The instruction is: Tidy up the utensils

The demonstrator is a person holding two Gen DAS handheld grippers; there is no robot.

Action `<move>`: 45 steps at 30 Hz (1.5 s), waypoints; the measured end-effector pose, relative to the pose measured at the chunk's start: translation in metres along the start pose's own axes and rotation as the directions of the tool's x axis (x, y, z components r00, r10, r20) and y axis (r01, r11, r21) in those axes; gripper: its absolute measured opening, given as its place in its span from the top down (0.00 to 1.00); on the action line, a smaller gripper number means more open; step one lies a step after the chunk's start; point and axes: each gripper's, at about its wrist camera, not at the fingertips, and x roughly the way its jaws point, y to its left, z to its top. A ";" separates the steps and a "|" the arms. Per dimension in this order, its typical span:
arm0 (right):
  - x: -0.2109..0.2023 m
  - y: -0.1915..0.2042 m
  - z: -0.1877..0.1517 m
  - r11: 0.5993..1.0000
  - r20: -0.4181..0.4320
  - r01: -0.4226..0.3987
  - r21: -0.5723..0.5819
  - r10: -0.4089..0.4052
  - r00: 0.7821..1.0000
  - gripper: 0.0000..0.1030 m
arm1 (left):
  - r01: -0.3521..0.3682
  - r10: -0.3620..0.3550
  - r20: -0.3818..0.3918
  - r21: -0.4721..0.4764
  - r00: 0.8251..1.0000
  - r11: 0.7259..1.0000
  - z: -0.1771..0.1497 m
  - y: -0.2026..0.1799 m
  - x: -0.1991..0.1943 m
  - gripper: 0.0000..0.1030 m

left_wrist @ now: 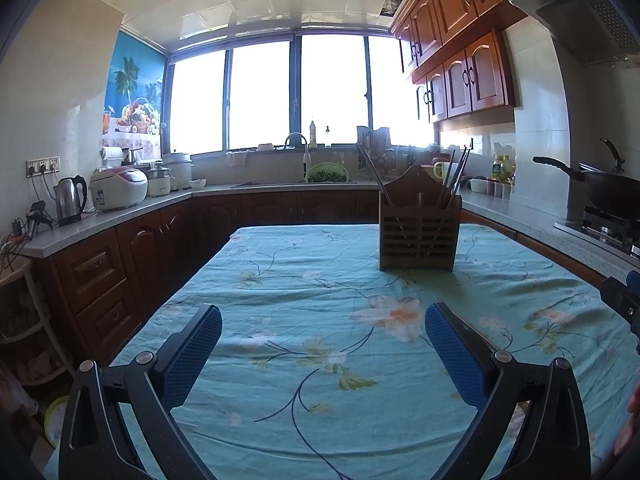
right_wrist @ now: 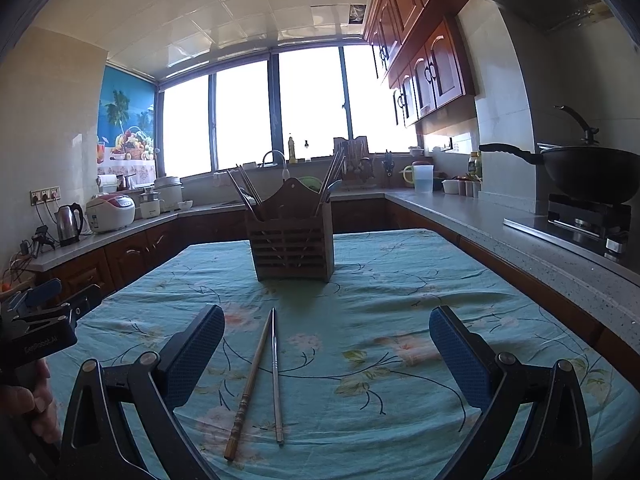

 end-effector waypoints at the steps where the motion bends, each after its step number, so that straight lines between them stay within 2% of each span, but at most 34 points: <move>1: 0.000 0.000 0.000 1.000 0.000 -0.001 0.000 0.001 1.000 0.00 | 0.000 0.000 0.000 -0.001 1.000 1.000 0.000 0.000 0.000 0.01; 45: 0.000 0.002 0.001 1.000 0.011 -0.010 -0.004 0.010 1.000 0.00 | -0.014 0.014 -0.005 -0.008 1.000 1.000 0.000 -0.006 0.001 0.01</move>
